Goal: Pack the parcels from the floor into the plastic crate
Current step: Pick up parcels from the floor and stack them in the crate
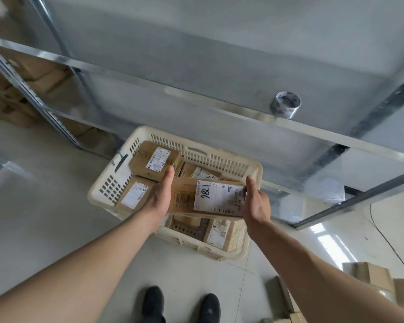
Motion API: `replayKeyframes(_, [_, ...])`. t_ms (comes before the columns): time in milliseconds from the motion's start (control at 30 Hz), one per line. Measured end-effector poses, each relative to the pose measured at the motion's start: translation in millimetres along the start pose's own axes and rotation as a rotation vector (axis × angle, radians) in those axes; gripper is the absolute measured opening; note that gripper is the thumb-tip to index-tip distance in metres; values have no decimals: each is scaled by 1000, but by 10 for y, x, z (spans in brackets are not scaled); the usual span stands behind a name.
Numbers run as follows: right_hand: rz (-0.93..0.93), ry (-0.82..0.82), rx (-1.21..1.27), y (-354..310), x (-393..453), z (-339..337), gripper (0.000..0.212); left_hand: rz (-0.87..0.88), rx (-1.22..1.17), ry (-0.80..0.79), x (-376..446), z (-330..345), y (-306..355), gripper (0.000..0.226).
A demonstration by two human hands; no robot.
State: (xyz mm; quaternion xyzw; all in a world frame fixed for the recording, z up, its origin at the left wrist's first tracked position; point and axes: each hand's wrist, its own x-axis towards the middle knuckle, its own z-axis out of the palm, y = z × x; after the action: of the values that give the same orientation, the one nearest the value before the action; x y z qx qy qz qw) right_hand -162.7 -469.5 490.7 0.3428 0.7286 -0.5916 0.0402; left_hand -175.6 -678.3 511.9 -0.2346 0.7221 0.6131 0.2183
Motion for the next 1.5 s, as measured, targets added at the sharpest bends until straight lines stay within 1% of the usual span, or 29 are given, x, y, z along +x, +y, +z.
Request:
replayKeyframes(167, [28, 14, -9, -110, 240, 378, 51, -19, 11, -48, 537, -194, 47, 112])
replayKeyframes(267, [74, 35, 35, -126, 365, 704, 42, -37, 13, -92, 900, -393, 45, 116])
replayKeyframes(367, [117, 50, 6, -151, 459, 1066, 48, -45, 29, -120, 1219, -628, 93, 114])
replayKeyframes(467, [139, 66, -22, -124, 528, 1408, 70, -79, 62, -140, 1463, -843, 106, 112])
replayKeyframes(500, [157, 70, -33, -85, 564, 1523, 72, -88, 75, -146, 1562, -921, 96, 115])
replayKeyframes(533, [164, 83, -33, -54, 587, 1629, 68, -96, 88, -158, 1657, -990, 78, 117])
replayKeyframes(567, [167, 93, -29, -20, 606, 1722, 61, -103, 96, -168, 1747, -1049, 52, 114])
replayKeyframes(600, [173, 100, -27, 12, 621, 1811, 58, -110, 97, -172, 1827, -1102, 22, 106])
replayKeyframes(633, [181, 100, -34, 52, 643, 1890, 60, -119, 97, -171, 1898, -1148, -14, 96])
replayKeyframes(700, [213, 91, -37, 157, 717, 2031, 63, -135, 111, -150, 2049, -1227, -119, 79])
replayKeyframes(767, [224, 75, -40, 252, 793, 2172, 57, -152, 129, -120, 2200, -1297, -240, 71])
replayKeyframes(833, [235, 51, -57, 381, 893, 2321, 53, -173, 149, -84, 2351, -1367, -364, 74])
replayKeyframes(900, [250, 12, -57, 519, 986, 2487, 53, -197, 168, -72, 2530, -1439, -489, 85])
replayKeyframes(933, [265, -15, -61, 572, 1024, 2573, 52, -215, 169, -63, 2623, -1476, -551, 87])
replayKeyframes(1033, [333, -81, -47, 745, 1136, 2848, 52, -263, 173, 7, 2909, -1568, -748, 74])
replayKeyframes(1133, [357, -128, -59, 900, 1218, 3111, 58, -271, 205, 54, 3146, -1628, -926, 71])
replayKeyframes(1200, [393, -156, -60, 1037, 1275, 3255, 63, -278, 223, 64, 3280, -1667, -1054, 73])
replayKeyframes(1267, [429, -170, -29, 1175, 1339, 3373, 73, -273, 234, 73, 3393, -1716, -1187, 75])
replayKeyframes(1333, [454, -171, -19, 1296, 1396, 3469, 87, -277, 250, 77, 3468, -1748, -1285, 89])
replayKeyframes(1400, [456, -187, -14, 1385, 1438, 3554, 92, -286, 268, 77, 3550, -1778, -1375, 111])
replayKeyframes(1433, [460, -187, -11, 1393, 1450, 3592, 95, -282, 274, 82, 3599, -1793, -1422, 118])
replayKeyframes(1467, [463, -178, -7, 1410, 1466, 3633, 98, -267, 289, 82, 3631, -1796, -1448, 120])
replayKeyframes(1500, [456, -174, -2, 1417, 1479, 3668, 98, -242, 312, 79, 3657, -1798, -1473, 116])
